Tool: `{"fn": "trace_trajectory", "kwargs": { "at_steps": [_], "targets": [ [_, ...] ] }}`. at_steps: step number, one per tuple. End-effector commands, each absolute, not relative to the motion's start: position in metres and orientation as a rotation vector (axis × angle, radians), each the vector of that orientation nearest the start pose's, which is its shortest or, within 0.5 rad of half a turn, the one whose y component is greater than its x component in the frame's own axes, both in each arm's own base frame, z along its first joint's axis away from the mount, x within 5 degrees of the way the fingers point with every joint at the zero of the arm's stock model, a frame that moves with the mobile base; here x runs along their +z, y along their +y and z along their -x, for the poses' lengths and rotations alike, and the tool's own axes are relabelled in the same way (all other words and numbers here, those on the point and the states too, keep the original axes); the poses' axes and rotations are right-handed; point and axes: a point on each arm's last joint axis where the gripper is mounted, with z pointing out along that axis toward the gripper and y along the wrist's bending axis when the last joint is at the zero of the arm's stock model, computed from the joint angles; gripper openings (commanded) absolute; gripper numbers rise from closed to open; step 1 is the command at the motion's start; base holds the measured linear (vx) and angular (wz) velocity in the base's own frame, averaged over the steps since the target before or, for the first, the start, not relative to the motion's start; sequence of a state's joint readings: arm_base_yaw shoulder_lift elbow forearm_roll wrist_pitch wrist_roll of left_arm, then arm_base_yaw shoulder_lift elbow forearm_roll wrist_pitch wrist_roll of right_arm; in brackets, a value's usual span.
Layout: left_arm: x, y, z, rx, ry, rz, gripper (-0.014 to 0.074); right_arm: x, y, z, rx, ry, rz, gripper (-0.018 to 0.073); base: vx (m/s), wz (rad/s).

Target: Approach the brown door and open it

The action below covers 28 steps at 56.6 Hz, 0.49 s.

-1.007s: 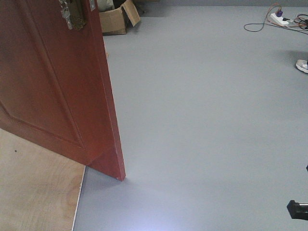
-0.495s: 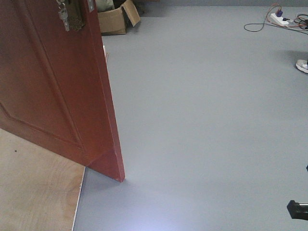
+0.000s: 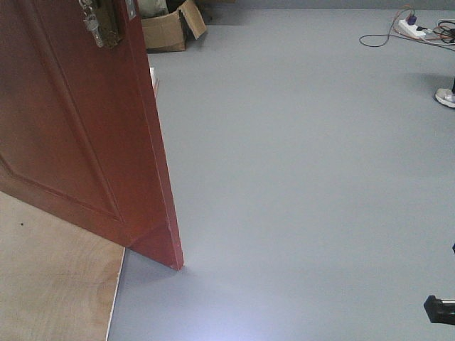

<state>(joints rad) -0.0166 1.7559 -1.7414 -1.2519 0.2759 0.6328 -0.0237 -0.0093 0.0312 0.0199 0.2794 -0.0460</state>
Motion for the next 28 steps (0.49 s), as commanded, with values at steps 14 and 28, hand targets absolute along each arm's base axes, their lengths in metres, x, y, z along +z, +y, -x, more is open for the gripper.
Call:
{"fn": "trace_trajectory", "kwargs": {
  "at_steps": [14, 28],
  "targets": [
    [0.4664, -0.0297, -0.4088, -0.702, 1.505, 0.267, -0.0003, 0.1839, -0.0015, -0.0555, -0.049, 1.696, 0.008, 0.0000, 0.03, -0.01],
    [0.4664, -0.0297, -0.4088, -0.702, 1.505, 0.267, -0.0003, 0.1839, -0.0015, -0.0555, -0.049, 1.696, 0.008, 0.0000, 0.06, -0.01]
  ]
}}
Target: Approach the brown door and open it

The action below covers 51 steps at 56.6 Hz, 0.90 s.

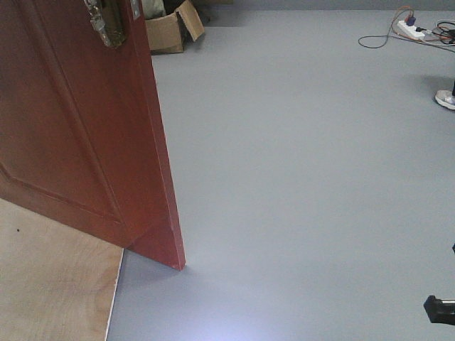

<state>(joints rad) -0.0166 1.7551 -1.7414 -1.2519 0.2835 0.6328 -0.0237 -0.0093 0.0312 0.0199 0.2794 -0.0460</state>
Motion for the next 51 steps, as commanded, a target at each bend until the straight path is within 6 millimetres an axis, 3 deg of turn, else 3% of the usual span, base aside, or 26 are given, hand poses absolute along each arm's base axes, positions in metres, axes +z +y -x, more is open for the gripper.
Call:
{"fn": "trace_trajectory", "kwargs": {
  "at_steps": [1, 51],
  "targets": [
    [0.4664, -0.0297, -0.4088, -0.702, 1.505, 0.267, -0.0003, 0.1839, -0.0015, -0.0555, -0.049, 1.696, 0.008, 0.0000, 0.08, -0.01],
    [0.4664, -0.0297, -0.4088, -0.702, 1.505, 0.267, -0.0003, 0.1839, -0.0015, -0.0555, -0.049, 1.696, 0.008, 0.0000, 0.12, -0.02]
  ]
}}
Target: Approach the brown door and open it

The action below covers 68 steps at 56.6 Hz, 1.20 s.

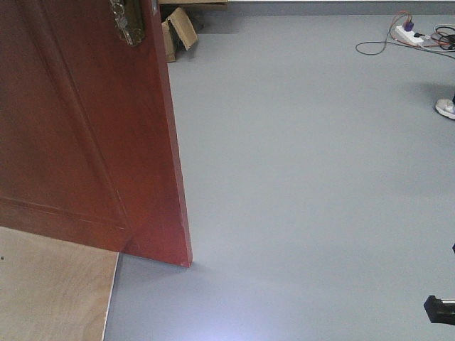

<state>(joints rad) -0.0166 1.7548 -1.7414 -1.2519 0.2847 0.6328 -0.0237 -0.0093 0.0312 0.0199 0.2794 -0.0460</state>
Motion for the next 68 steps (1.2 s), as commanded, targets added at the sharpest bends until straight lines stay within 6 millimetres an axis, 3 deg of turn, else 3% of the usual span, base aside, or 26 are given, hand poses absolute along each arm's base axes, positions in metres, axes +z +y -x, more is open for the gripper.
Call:
{"fn": "trace_trajectory", "kwargs": {
  "at_steps": [1, 68],
  "targets": [
    [0.4664, -0.0297, -0.4088, -0.702, 1.505, 0.267, -0.0003, 0.1839, -0.0015, -0.0555, -0.049, 1.696, 0.008, 0.0000, 0.18, -0.01],
    [0.4664, -0.0297, -0.4088, -0.702, 1.505, 0.267, -0.0003, 0.1839, -0.0015, -0.0555, -0.049, 1.696, 0.008, 0.0000, 0.16, 0.03]
  ]
}}
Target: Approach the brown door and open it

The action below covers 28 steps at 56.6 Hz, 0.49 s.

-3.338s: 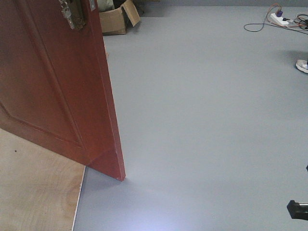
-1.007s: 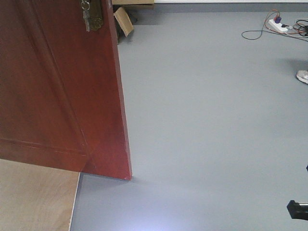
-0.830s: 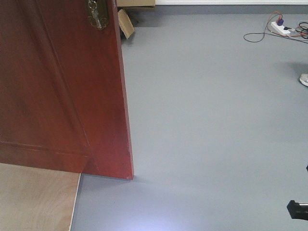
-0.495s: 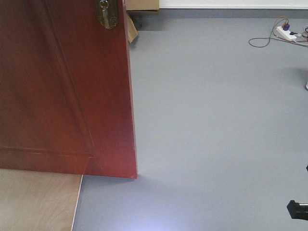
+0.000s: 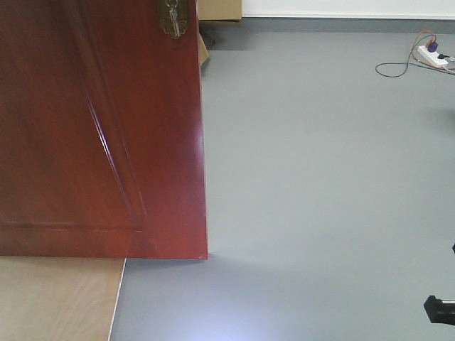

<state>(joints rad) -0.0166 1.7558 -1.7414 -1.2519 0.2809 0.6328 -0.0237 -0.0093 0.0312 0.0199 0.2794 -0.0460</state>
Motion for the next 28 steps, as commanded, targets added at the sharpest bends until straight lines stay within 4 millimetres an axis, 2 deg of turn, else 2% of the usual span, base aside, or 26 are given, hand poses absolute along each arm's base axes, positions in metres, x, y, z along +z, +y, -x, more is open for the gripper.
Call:
{"fn": "trace_trajectory", "kwargs": {
  "at_steps": [1, 28],
  "targets": [
    [0.4664, -0.0297, -0.4088, -0.702, 1.505, 0.267, -0.0003, 0.1839, -0.0015, -0.0555, -0.049, 1.696, 0.008, 0.0000, 0.05, 0.01],
    [0.4664, -0.0297, -0.4088, -0.702, 1.505, 0.267, -0.0003, 0.1839, -0.0015, -0.0555, -0.049, 1.696, 0.008, 0.0000, 0.01, 0.00]
  ]
}}
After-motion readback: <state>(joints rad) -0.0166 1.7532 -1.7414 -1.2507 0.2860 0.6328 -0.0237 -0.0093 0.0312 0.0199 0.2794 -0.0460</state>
